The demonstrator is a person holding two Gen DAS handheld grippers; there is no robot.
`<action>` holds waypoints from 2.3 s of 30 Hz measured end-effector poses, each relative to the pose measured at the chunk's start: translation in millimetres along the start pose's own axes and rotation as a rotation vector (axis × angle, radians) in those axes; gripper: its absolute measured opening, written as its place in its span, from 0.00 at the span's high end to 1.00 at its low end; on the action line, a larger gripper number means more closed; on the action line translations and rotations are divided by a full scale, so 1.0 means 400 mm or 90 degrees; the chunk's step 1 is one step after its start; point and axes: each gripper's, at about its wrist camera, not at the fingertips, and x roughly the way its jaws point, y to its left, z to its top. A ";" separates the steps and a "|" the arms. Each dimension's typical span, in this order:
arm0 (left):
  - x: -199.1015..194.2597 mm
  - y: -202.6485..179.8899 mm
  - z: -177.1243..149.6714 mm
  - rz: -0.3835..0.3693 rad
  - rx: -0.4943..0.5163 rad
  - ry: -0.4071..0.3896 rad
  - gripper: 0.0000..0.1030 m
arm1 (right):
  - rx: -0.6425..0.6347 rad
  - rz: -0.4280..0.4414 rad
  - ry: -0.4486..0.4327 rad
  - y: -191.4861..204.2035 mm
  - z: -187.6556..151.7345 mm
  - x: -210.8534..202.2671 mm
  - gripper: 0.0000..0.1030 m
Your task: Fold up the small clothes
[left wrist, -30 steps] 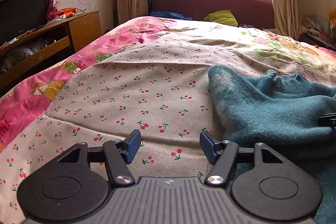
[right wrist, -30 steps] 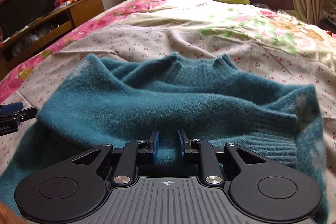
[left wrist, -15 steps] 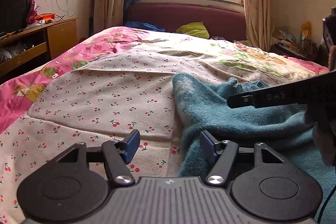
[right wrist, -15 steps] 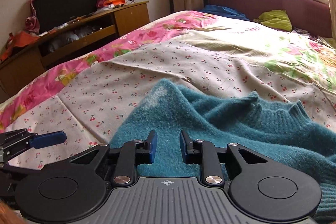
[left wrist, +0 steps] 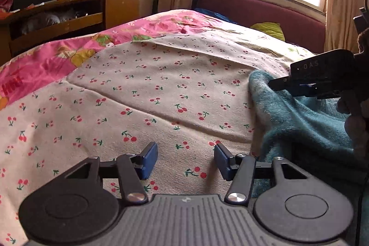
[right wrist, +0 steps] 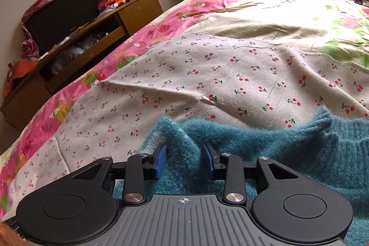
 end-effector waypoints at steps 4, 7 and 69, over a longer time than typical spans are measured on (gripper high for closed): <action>-0.026 -0.009 0.001 -0.007 0.012 -0.032 0.38 | -0.004 -0.006 -0.004 0.012 0.012 0.009 0.81; -0.040 -0.050 0.001 -0.005 0.066 -0.048 0.37 | -0.003 -0.019 -0.005 0.019 0.014 0.024 0.81; -0.287 -0.041 -0.124 -0.125 0.170 0.182 0.27 | 0.072 -0.235 0.049 -0.054 -0.563 -0.791 0.73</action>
